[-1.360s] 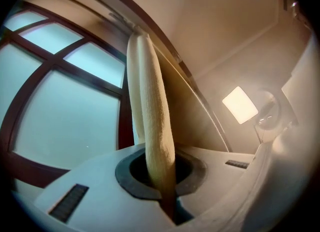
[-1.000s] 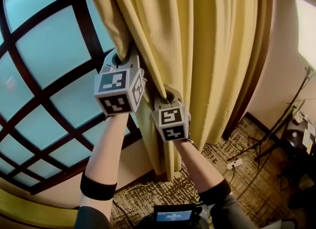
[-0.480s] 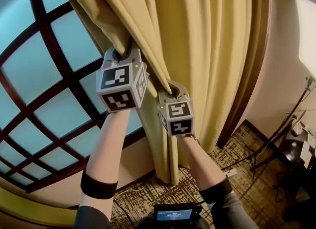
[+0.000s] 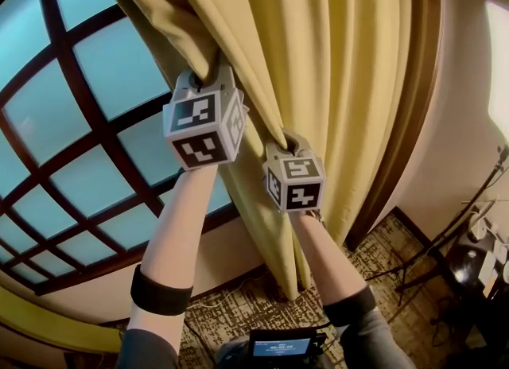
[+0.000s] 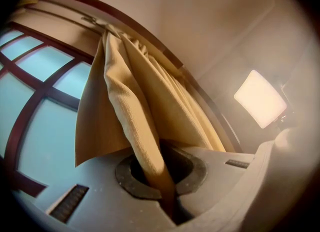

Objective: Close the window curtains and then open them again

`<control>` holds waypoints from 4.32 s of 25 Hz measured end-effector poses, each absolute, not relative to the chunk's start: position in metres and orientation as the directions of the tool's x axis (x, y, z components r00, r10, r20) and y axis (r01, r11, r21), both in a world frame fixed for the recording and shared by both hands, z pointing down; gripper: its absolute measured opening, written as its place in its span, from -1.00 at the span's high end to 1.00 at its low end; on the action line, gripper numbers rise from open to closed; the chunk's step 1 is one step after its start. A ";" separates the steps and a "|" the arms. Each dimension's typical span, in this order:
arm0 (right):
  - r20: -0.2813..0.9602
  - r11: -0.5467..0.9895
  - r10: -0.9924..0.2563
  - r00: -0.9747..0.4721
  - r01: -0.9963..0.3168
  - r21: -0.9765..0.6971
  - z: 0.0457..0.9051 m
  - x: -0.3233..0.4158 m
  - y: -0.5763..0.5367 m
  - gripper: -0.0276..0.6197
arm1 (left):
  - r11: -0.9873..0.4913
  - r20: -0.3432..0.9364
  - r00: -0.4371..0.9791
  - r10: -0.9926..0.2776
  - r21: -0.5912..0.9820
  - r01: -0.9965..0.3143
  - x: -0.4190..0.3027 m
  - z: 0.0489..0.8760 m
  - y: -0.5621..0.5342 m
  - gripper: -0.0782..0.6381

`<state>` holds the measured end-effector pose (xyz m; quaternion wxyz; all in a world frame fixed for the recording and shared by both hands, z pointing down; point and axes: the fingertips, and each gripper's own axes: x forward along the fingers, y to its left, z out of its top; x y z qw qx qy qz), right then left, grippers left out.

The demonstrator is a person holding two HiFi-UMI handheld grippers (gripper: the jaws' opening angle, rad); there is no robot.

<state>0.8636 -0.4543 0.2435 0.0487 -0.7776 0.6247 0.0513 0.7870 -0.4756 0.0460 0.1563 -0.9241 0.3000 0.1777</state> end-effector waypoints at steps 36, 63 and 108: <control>-0.215 -0.382 -0.894 0.394 -0.919 -0.097 0.234 1.072 -0.460 0.85 | -0.850 -0.413 0.846 -0.337 -0.253 -0.462 0.974 0.052 -0.487 0.77; -0.226 -0.520 -0.809 0.542 -0.840 -0.156 0.231 1.259 -0.364 0.84 | -0.934 -0.403 0.900 -0.168 -0.227 -0.276 1.182 0.064 -0.391 0.78; -0.181 -0.508 -0.837 0.517 -0.856 -0.096 0.251 1.355 -0.350 0.82 | -0.946 -0.346 0.919 -0.189 -0.186 -0.264 1.284 0.084 -0.378 0.76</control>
